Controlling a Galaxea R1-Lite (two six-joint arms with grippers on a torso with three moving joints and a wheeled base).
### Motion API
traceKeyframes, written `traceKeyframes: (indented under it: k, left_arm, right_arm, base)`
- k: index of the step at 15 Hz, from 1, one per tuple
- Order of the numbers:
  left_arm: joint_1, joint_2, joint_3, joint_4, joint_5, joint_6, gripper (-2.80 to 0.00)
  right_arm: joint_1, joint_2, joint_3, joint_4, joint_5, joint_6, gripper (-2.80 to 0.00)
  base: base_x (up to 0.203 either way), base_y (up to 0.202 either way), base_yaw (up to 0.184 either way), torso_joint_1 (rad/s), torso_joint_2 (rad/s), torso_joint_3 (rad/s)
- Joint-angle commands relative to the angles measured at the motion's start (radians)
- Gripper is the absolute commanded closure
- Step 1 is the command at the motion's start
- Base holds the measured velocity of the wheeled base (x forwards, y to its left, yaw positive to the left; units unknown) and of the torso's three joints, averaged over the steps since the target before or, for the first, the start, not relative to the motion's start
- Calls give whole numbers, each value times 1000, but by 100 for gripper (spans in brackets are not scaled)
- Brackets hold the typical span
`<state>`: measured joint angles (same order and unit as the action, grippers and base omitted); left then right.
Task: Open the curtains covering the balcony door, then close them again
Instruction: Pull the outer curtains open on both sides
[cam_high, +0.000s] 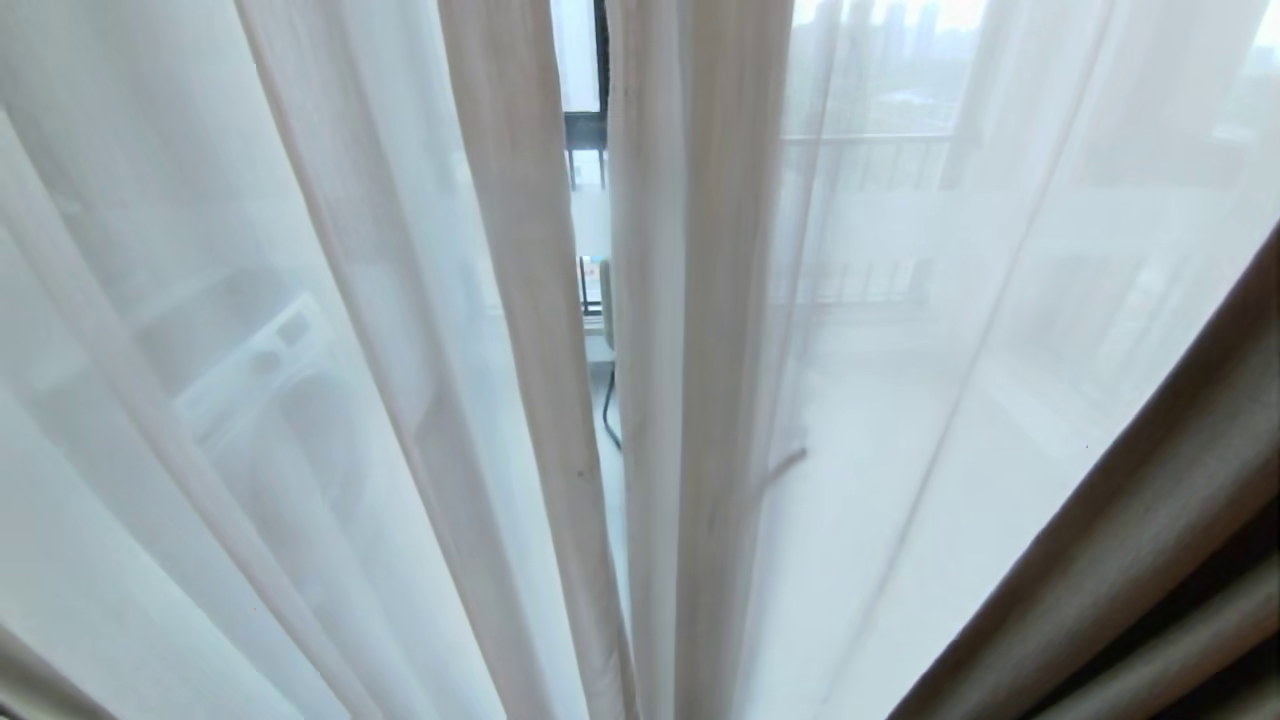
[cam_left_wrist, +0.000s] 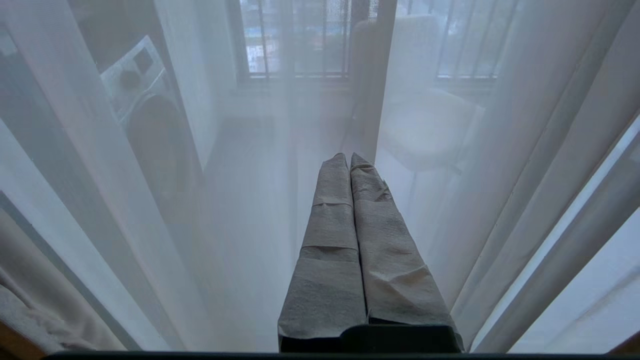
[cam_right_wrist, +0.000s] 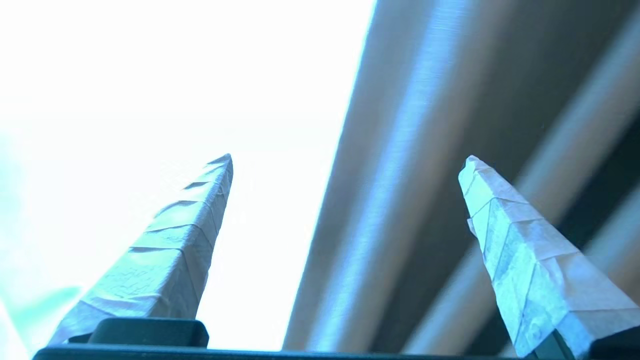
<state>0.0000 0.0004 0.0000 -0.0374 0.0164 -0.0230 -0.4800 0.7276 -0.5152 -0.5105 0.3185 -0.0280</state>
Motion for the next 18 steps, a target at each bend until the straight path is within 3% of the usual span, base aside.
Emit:
traceKeyframes:
  k: [1, 5, 7, 10, 13, 14, 18]
  left_arm:
    - [0, 0, 0, -1, 0, 0, 0]
    - [0, 0, 0, -1, 0, 0, 0]
    - [0, 0, 0, -1, 0, 0, 0]
    - [0, 0, 0, -1, 0, 0, 0]
    - [0, 0, 0, -1, 0, 0, 0]
    - [0, 1, 0, -1, 0, 0, 0]
    - [0, 0, 0, -1, 0, 0, 0]
  right_arm:
    - [1, -90, 48, -6, 2, -8, -280]
    - [45, -105, 68, -6, 1, -17, -280]
    - [127, -102, 95, -6, -13, -49, -280]
    - [255, -99, 145, -4, -99, -87, -280]
    - [323, -84, 167, -7, -151, -92, -280]
    - [341, -78, 167, -8, -155, -92, 0]
    - [377, -74, 182, -7, -162, -92, 0]
  base:
    - [0, 0, 0, 0, 0, 0]
    - [0, 0, 0, 0, 0, 0]
    - [0, 0, 0, 0, 0, 0]
    - [0, 0, 0, 0, 0, 0]
    - [0, 0, 0, 0, 0, 0]
    - [0, 0, 0, 0, 0, 0]
    - [0, 0, 0, 0, 0, 0]
